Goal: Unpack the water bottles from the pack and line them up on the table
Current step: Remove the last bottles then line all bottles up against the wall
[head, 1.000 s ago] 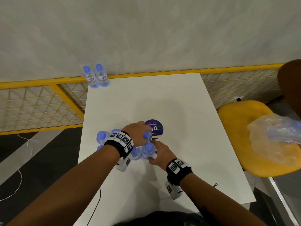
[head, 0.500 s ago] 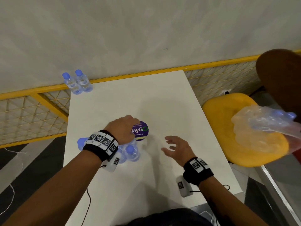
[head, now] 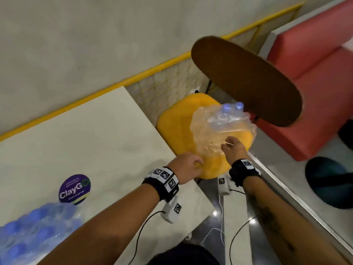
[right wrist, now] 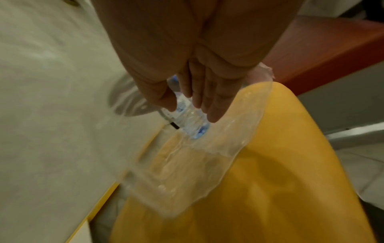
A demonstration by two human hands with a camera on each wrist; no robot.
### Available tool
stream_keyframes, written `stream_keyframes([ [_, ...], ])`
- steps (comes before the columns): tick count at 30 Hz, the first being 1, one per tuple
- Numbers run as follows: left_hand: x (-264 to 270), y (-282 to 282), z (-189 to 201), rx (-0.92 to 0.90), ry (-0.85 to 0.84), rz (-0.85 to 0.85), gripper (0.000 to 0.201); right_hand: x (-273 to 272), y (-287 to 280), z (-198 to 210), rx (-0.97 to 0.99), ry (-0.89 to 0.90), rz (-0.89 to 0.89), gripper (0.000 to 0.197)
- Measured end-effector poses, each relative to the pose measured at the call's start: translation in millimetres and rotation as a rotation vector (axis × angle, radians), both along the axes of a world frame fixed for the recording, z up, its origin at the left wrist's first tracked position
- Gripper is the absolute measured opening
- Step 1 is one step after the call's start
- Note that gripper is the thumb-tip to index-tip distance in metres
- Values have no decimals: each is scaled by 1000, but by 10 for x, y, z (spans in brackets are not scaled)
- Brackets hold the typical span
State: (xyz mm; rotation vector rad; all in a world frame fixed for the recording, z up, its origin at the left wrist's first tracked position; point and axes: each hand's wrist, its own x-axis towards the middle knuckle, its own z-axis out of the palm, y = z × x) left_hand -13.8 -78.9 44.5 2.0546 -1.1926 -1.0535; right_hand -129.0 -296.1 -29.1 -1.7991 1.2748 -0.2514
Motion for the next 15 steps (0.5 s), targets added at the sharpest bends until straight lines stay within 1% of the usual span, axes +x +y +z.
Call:
stream_keyframes([
  [3,-257,-640,-268,77,42,-20,48,88,-331,-68,49,45,-53,47],
  [4,-312,-812,-356,91,45,5,50,148,-441,-130,68,55,-63,50],
  [5,-348,-969,-399,97,41,55,51,194,-510,-101,79,85,-53,52],
  [7,-361,-1257,-491,72,6,198,46,293,-739,-330,77,179,29,48],
  [8,-336,-1365,-530,52,-2,258,38,309,-862,-452,39,271,89,50],
  [9,-303,-1484,-521,68,-15,288,32,289,-941,-488,94,368,132,59],
  [10,-234,-1561,-596,129,-22,289,34,263,-997,-517,176,436,137,71],
  [11,-170,-1629,-663,219,-7,282,40,204,-1014,-471,230,507,181,78],
  [12,-94,-1697,-712,319,9,266,48,182,-1028,-443,248,538,181,80],
  [14,47,-1812,-830,451,8,157,64,157,-1055,-376,313,514,147,72],
  [15,103,-1860,-796,479,11,102,65,161,-1072,-323,363,497,133,63],
])
